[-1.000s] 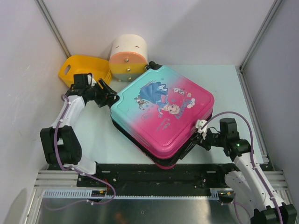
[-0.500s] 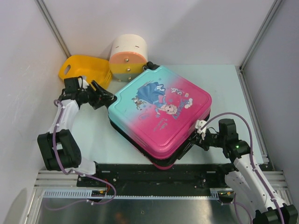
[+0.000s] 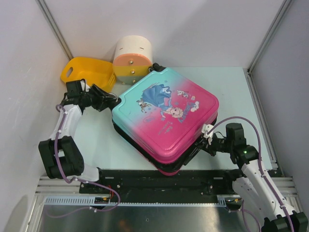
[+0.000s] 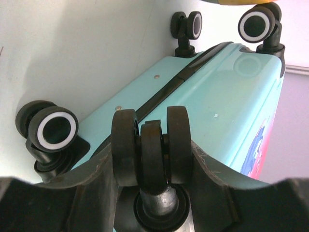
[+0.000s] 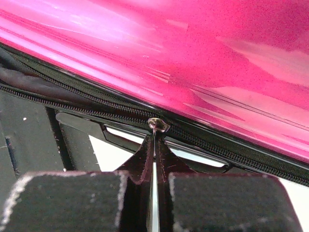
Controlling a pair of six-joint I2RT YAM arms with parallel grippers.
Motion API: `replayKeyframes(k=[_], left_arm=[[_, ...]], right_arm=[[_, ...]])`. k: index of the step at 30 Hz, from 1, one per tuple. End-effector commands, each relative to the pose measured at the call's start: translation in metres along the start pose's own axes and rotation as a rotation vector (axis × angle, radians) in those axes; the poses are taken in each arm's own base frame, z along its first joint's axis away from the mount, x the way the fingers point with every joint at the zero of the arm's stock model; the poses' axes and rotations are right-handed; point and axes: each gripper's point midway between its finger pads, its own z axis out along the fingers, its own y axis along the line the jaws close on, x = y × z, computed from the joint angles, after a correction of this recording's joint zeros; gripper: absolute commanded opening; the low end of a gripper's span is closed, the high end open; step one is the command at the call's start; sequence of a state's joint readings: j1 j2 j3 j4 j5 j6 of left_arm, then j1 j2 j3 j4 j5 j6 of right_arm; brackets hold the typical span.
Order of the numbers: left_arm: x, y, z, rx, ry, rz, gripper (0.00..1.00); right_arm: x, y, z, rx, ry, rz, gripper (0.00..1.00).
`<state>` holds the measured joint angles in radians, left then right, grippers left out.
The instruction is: Open, take out, and arrange the luggage
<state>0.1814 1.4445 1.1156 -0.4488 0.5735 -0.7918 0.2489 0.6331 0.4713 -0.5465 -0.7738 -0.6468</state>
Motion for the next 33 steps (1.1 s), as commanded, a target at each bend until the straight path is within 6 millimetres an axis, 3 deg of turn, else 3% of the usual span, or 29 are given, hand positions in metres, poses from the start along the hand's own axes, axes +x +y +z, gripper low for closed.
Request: replayKeyframes(k=[1,4,5,6,8,10,11,14,21,24,25,27,29,33], left_arm=[[-0.009,0.018,-0.004,-0.009,0.003,0.083,0.00],[-0.017,0.036,-0.013,-0.077,-0.010,0.122,0.00],[-0.017,0.042,-0.014,-0.098,-0.008,0.123,0.00],[-0.018,0.046,-0.016,-0.106,-0.009,0.128,0.00],[-0.020,0.050,-0.015,-0.121,0.000,0.148,0.00],[-0.021,0.050,-0.014,-0.122,0.006,0.158,0.00],[-0.023,0.050,-0.013,-0.122,0.008,0.160,0.00],[-0.026,0.051,-0.006,-0.124,0.025,0.171,0.00],[-0.020,0.043,0.017,-0.122,0.092,0.258,0.00],[-0.010,0.031,0.030,-0.101,0.134,0.316,0.00],[-0.009,0.026,0.033,-0.092,0.140,0.342,0.00],[0.004,0.019,0.045,-0.079,0.184,0.383,0.00],[0.011,0.012,0.051,-0.060,0.211,0.406,0.00],[0.022,0.004,0.055,-0.025,0.248,0.420,0.00]], right_arm=[[-0.022,-0.035,-0.010,0.142,-0.063,-0.099,0.00],[-0.019,-0.058,-0.022,0.203,-0.071,-0.125,0.00],[-0.013,-0.080,-0.037,0.284,-0.063,-0.127,0.00],[-0.018,-0.087,-0.042,0.291,-0.084,-0.138,0.00],[-0.004,-0.111,-0.053,0.331,-0.061,-0.092,0.00],[-0.006,-0.128,-0.059,0.333,-0.069,-0.116,0.00],[0.003,-0.139,-0.056,0.321,-0.061,-0.093,0.00],[0.002,-0.163,-0.058,0.327,-0.071,-0.164,0.00],[0.019,-0.198,-0.038,0.246,-0.082,-0.229,0.00],[0.017,-0.190,-0.029,0.167,-0.086,-0.280,0.00],[0.019,-0.174,-0.021,0.104,-0.086,-0.246,0.00],[0.018,-0.154,-0.013,0.029,-0.080,-0.338,0.00],[0.017,-0.120,-0.006,-0.082,-0.078,-0.371,0.00],[0.008,-0.082,-0.004,-0.167,-0.094,-0.348,0.00]])
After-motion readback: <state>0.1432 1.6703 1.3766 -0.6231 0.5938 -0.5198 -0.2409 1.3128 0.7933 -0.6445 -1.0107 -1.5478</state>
